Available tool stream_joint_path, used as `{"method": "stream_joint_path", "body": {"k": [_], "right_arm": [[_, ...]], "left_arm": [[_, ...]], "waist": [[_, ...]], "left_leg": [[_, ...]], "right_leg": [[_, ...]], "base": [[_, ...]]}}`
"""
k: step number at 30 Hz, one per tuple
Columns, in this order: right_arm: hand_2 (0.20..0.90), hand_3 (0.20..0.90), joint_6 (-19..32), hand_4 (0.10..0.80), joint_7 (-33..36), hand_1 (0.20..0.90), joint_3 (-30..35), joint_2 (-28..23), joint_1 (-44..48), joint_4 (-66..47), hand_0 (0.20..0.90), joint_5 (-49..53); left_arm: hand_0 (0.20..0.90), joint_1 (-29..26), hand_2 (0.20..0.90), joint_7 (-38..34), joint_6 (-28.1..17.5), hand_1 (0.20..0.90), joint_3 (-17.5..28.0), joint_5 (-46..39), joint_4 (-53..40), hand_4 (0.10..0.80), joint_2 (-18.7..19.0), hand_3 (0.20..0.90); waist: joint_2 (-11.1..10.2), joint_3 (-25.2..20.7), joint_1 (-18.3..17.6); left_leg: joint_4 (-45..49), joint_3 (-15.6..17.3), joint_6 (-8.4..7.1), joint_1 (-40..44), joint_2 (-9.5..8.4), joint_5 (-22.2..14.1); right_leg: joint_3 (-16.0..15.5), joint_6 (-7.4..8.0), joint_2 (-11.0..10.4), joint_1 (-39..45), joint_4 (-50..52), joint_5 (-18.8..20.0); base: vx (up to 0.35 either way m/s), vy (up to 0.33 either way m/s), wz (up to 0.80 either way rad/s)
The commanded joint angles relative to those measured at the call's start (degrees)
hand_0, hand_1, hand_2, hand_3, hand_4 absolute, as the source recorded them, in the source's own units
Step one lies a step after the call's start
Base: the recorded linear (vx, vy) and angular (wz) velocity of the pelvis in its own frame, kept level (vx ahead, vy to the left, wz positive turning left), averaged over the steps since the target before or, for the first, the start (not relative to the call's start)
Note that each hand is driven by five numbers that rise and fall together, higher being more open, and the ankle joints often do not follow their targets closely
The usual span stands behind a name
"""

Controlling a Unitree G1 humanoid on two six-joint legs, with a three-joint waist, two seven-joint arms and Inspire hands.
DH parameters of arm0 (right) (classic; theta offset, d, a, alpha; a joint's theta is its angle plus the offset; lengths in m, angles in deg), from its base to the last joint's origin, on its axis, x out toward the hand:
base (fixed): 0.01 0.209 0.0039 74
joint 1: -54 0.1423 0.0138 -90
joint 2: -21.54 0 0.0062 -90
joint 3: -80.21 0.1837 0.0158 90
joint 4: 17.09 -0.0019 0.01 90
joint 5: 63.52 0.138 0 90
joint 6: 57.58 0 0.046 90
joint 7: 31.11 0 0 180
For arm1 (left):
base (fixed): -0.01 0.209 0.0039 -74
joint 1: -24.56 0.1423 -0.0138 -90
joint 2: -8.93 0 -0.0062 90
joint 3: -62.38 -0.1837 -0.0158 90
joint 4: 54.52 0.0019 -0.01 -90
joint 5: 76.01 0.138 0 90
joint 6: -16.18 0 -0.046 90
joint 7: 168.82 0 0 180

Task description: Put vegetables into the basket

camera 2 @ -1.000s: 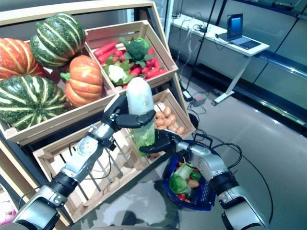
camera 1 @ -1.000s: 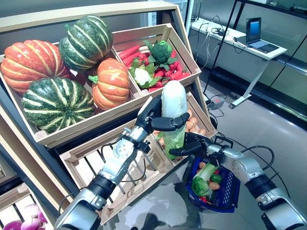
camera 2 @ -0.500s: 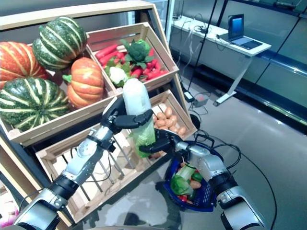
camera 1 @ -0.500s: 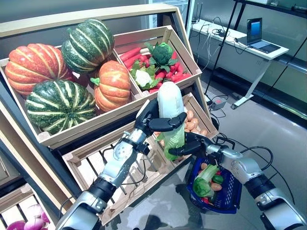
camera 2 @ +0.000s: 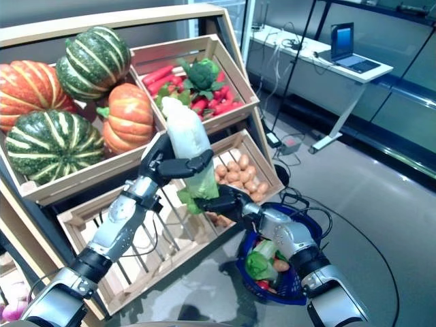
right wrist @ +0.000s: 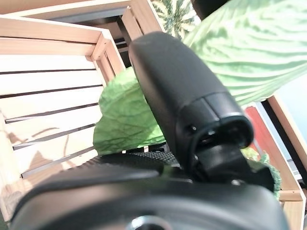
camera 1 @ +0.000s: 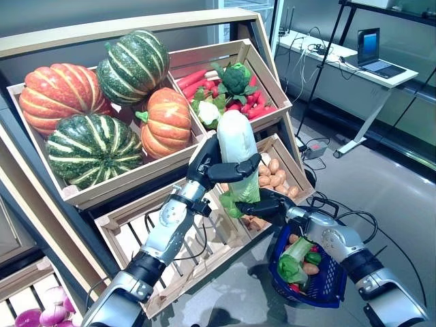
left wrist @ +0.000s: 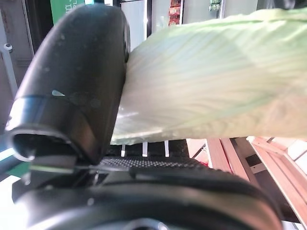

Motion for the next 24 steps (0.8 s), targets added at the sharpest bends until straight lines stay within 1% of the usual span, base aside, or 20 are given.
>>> {"method": "stream_joint_path", "body": {"k": [1, 2, 3, 4, 5, 6, 16, 24], "right_arm": [[0.3, 0.3, 11.0, 0.4, 2.22, 0.3, 7.75, 2.64, 16.13, 1.08, 0.3, 8.72], [0.3, 0.3, 11.04, 0.4, 2.16, 0.3, 7.7, 2.64, 16.06, 1.11, 0.3, 8.58], [0.3, 0.3, 11.02, 0.4, 2.24, 0.3, 7.67, 2.51, 16.06, 1.15, 0.3, 8.64], [0.3, 0.3, 10.99, 0.4, 2.26, 0.3, 7.67, 2.47, 16.05, 1.13, 0.3, 8.64], [0.3, 0.3, 11.04, 0.4, 2.4, 0.3, 7.57, 2.4, 16.18, 1.31, 0.3, 8.58], [0.3, 0.3, 11.08, 0.4, 2.46, 0.3, 7.54, 2.4, 16.18, 1.31, 0.3, 8.45], [0.3, 0.3, 11.17, 0.4, 3.03, 0.3, 7.85, 0.48, 14.17, 2.42, 0.3, 6.71], [0.3, 0.3, 12.15, 0.4, 3.34, 0.3, 9.15, -1.61, 11.3, 2.96, 0.3, 5.48]], "left_arm": [[0.3, -2.76, 0.3, 2.69, -1.72, 0.3, -7.44, -0.14, -0.71, 0.4, -3.18, 0.3], [0.3, -2.71, 0.3, 2.63, -1.47, 0.3, -7.35, 0.07, -0.58, 0.4, -3.09, 0.3], [0.34, -2.74, 0.34, 2.58, -0.8, 0.34, -7.23, 0.39, -0.45, 0.427, -2.88, 0.34], [0.46, -2.73, 0.46, 2.51, -0.7, 0.46, -7.23, 0.47, -0.45, 0.507, -2.84, 0.46], [0.839, -2.76, 0.839, 2.54, -0.33, 0.839, -7.25, 0.5, -0.07, 0.759, -2.75, 0.839], [0.9, -2.72, 0.9, 2.34, -0.13, 0.9, -7.27, 0.62, 0.02, 0.8, -2.7, 0.9], [0.9, -1.51, 0.9, 0.52, 1.65, 0.9, -5.63, 4.88, 0.61, 0.8, -0.51, 0.9], [0.9, -0.06, 0.9, 0.31, 1.5, 0.9, -3.83, 8.72, 2.38, 0.8, 2.23, 0.9]], "waist": [[-0.8, -3.33, 0.04], [-0.78, -3.29, 0.03], [-0.76, -3.28, -0.01], [-0.76, -3.27, -0.02], [-0.76, -3.26, -0.03], [-0.77, -3.23, -0.04], [-0.69, -3.16, -0.14], [-0.59, -2.88, -0.61]], "left_leg": [[-0.08, 1.05, -0.22, -0.97, 0.96, -1.34], [-0.08, 1.08, -0.2, -0.97, 0.96, -1.31], [-0.08, 1.14, -0.2, -0.96, 0.99, -1.3], [-0.08, 1.16, -0.2, -0.94, 1.0, -1.3], [-0.08, 1.16, -0.2, -0.92, 0.99, -1.27], [-0.08, 1.18, -0.21, -0.92, 1.0, -1.26], [-0.08, 1.56, -0.2, -1.01, 1.2, -1.1], [-0.08, 2.51, -0.33, -0.95, 1.63, -0.8]], "right_leg": [[0.62, -1.2, -3.33, -0.6, -0.09, 3.23], [0.67, -1.21, -3.34, -0.63, -0.09, 3.25], [0.71, -1.21, -3.34, -0.66, -0.09, 3.28], [0.71, -1.21, -3.33, -0.66, -0.09, 3.28], [0.75, -1.21, -3.33, -0.69, -0.09, 3.34], [0.78, -1.2, -3.32, -0.7, -0.09, 3.36], [0.97, -1.13, -3.26, -1.05, -0.09, 3.46], [1.35, -1.06, -3.1, -1.55, -0.09, 3.79]], "base": [[0.0, 0.0, 0.0], [0.0, 0.0, 0.0], [0.0, 0.0, 0.0], [0.0, 0.0, 0.0], [0.0, 0.0, 0.0], [0.0, 0.0, 0.0], [-0.002, 0.0, -0.01], [-0.004, 0.0, 0.0]]}}
